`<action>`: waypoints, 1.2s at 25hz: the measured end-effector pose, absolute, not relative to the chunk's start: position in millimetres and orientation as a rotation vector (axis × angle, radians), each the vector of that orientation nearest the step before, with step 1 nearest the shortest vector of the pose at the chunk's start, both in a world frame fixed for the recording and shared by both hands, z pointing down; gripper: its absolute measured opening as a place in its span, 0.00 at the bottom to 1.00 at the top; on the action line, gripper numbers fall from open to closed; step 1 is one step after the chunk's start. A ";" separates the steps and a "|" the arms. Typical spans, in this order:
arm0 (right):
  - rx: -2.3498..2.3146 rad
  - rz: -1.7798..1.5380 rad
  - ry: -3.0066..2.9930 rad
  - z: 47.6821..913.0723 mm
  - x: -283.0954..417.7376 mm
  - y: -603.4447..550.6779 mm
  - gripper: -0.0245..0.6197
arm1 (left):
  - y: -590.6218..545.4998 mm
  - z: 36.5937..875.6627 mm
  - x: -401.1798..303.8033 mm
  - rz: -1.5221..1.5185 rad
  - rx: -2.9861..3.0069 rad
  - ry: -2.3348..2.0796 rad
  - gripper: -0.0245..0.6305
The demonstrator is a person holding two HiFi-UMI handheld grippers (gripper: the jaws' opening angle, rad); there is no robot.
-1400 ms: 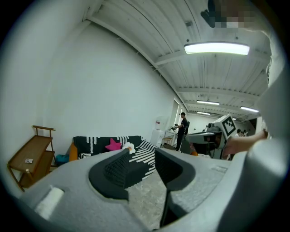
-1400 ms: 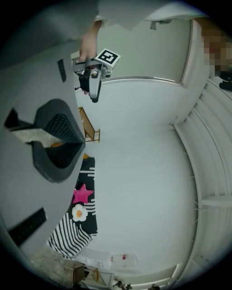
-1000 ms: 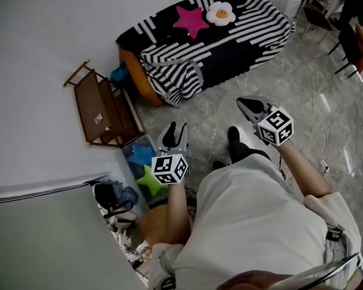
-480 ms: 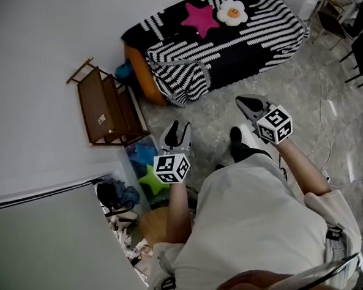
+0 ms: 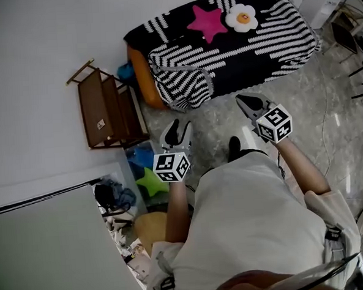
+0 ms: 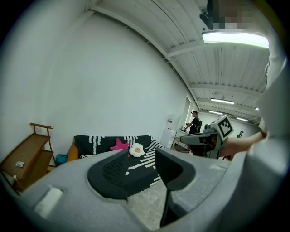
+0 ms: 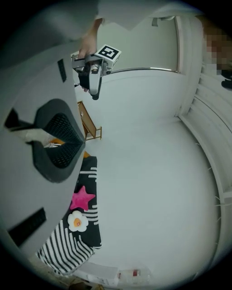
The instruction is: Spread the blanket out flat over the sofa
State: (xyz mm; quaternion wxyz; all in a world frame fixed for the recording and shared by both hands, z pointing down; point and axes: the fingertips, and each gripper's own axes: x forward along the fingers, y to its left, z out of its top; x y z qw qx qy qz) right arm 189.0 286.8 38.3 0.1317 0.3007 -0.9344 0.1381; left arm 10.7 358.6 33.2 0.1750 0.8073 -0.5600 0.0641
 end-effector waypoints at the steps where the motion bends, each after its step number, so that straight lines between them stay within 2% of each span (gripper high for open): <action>1: 0.866 0.407 -2.714 40.9 193.8 273.4 0.04 | 347.2 34.7 15.7 0.186 2.279 -1.593 0.31; 5: 0.839 0.454 -2.707 56.5 213.4 222.5 0.04 | 301.2 42.0 37.6 0.209 2.246 -1.610 0.32; 12: 0.824 0.472 -2.694 67.7 216.1 217.4 0.04 | 292.3 47.5 41.2 0.179 2.214 -1.609 0.32; 21: 0.826 0.540 -2.647 90.2 212.4 160.4 0.04 | 233.3 70.2 30.1 0.225 2.170 -1.574 0.32; 30: 0.882 0.578 -2.575 110.4 175.5 114.7 0.04 | 175.4 99.3 -11.2 0.268 2.175 -1.471 0.32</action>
